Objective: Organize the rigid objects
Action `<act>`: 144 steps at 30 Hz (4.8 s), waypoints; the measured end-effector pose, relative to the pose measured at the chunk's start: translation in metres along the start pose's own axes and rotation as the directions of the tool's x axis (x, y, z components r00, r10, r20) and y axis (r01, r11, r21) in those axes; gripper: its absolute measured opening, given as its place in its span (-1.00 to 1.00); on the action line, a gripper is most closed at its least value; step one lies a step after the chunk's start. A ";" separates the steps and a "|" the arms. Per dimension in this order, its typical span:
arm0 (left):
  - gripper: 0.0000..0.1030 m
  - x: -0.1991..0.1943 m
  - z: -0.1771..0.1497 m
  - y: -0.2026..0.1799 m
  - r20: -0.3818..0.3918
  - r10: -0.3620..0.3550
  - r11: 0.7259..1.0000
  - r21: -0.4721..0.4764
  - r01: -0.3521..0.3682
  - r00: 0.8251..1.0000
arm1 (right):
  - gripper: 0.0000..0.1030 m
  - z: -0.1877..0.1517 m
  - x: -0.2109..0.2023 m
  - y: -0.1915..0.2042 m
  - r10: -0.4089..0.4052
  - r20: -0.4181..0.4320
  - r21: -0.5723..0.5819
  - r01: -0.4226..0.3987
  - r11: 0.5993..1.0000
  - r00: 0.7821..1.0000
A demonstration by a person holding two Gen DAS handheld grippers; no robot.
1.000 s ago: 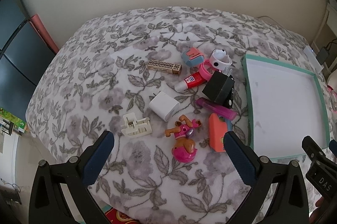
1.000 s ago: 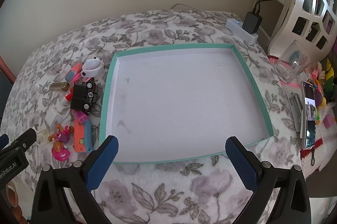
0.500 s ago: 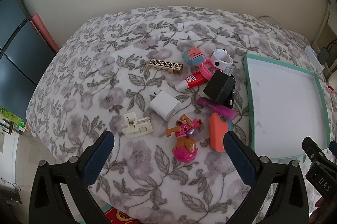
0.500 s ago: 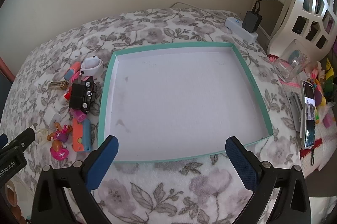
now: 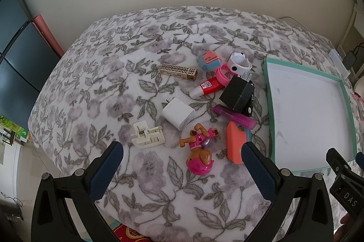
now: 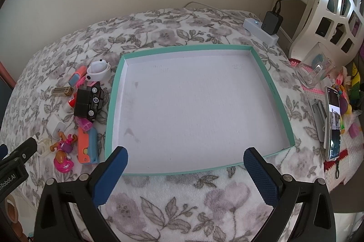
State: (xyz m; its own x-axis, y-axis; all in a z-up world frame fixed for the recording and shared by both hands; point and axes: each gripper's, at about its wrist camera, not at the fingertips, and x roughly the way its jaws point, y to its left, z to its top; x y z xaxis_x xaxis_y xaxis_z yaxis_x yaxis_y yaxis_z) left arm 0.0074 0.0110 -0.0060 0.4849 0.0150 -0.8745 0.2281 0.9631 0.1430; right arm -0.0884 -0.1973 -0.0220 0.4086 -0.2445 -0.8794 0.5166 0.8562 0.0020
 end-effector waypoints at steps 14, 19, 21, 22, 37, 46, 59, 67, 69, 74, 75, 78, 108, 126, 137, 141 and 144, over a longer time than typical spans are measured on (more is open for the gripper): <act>1.00 0.001 -0.001 0.000 -0.002 -0.008 1.000 -0.001 0.008 1.000 | 1.00 0.000 0.002 0.002 -0.010 -0.017 -0.004 0.010 1.000 1.000; 1.00 0.009 0.000 0.009 -0.037 -0.068 0.997 -0.051 0.066 0.997 | 1.00 0.000 0.002 0.005 0.002 -0.015 -0.008 -0.002 1.000 1.000; 1.00 0.013 0.002 0.019 -0.038 -0.069 0.995 -0.079 0.066 0.997 | 1.00 0.002 0.001 0.009 0.008 -0.008 -0.021 -0.008 1.000 1.000; 1.00 0.014 0.005 0.024 -0.034 -0.057 0.995 -0.089 0.054 0.998 | 1.00 0.003 0.000 0.013 0.011 -0.001 -0.034 -0.011 0.999 1.000; 1.00 0.051 0.024 0.112 -0.042 -0.038 0.967 -0.252 0.026 0.998 | 0.90 0.020 0.012 0.112 0.158 -0.066 -0.213 -0.169 0.962 0.985; 1.00 0.081 0.020 0.104 -0.123 -0.069 0.975 -0.219 0.041 0.990 | 0.46 0.013 0.045 0.144 0.196 -0.190 -0.191 -0.232 0.954 0.962; 0.72 0.120 0.011 0.090 -0.200 -0.105 0.979 -0.195 0.066 0.974 | 0.02 0.001 0.079 0.167 0.127 -0.280 -0.268 -0.205 0.941 0.952; 0.24 0.140 0.010 0.084 -0.240 -0.127 0.978 -0.191 0.081 0.962 | -0.04 0.001 0.100 0.175 0.113 -0.314 -0.265 -0.202 0.943 0.943; 0.21 0.144 0.011 0.082 -0.242 -0.120 0.980 -0.186 0.075 0.963 | -0.05 -0.001 0.104 0.181 0.103 -0.300 -0.279 -0.191 0.941 0.948; 0.18 0.150 0.014 0.077 -0.239 -0.100 0.984 -0.166 0.061 0.966 | -0.06 -0.002 0.108 0.193 0.072 -0.279 -0.320 -0.163 0.933 0.958; 0.18 0.150 0.015 0.076 -0.239 -0.097 0.985 -0.163 0.058 0.966 | -0.06 -0.003 0.107 0.196 0.068 -0.276 -0.326 -0.160 0.932 0.959; 0.10 0.152 0.020 0.072 -0.243 -0.091 0.987 -0.153 0.054 0.966 | -0.09 -0.005 0.108 0.202 0.064 -0.268 -0.342 -0.157 0.926 0.961; 0.05 0.025 0.048 0.033 -0.151 0.007 0.993 -0.118 -0.026 0.988 | -0.13 -0.002 0.027 0.128 0.267 -0.239 -0.161 -0.310 0.937 0.933; 0.05 0.016 0.085 -0.086 -0.145 -0.046 0.999 0.011 0.048 0.988 | -0.13 0.043 0.040 0.023 0.086 -0.133 0.064 -0.078 0.995 0.987; 0.05 0.033 0.091 -0.153 -0.117 -0.077 0.989 0.115 0.091 0.990 | -0.13 0.058 0.068 -0.052 -0.112 -0.106 0.203 0.132 0.970 0.988; 0.05 0.038 0.094 -0.172 -0.101 -0.091 0.984 0.144 0.106 0.991 | -0.13 0.059 0.072 -0.072 -0.154 -0.096 0.240 0.173 0.955 0.983; 0.05 0.043 0.096 -0.185 -0.091 -0.105 0.981 0.156 0.118 0.990 | -0.13 0.059 0.074 -0.079 -0.175 -0.083 0.249 0.191 0.949 0.981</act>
State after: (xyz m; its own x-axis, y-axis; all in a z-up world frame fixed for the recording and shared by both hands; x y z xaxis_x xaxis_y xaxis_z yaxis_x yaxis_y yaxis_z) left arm 0.0670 -0.1919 -0.0261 0.3793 -0.0616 -0.9232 0.4125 0.9044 0.1091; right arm -0.0542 -0.3098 -0.0585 0.2479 -0.3522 -0.9025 0.7559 0.6530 -0.0472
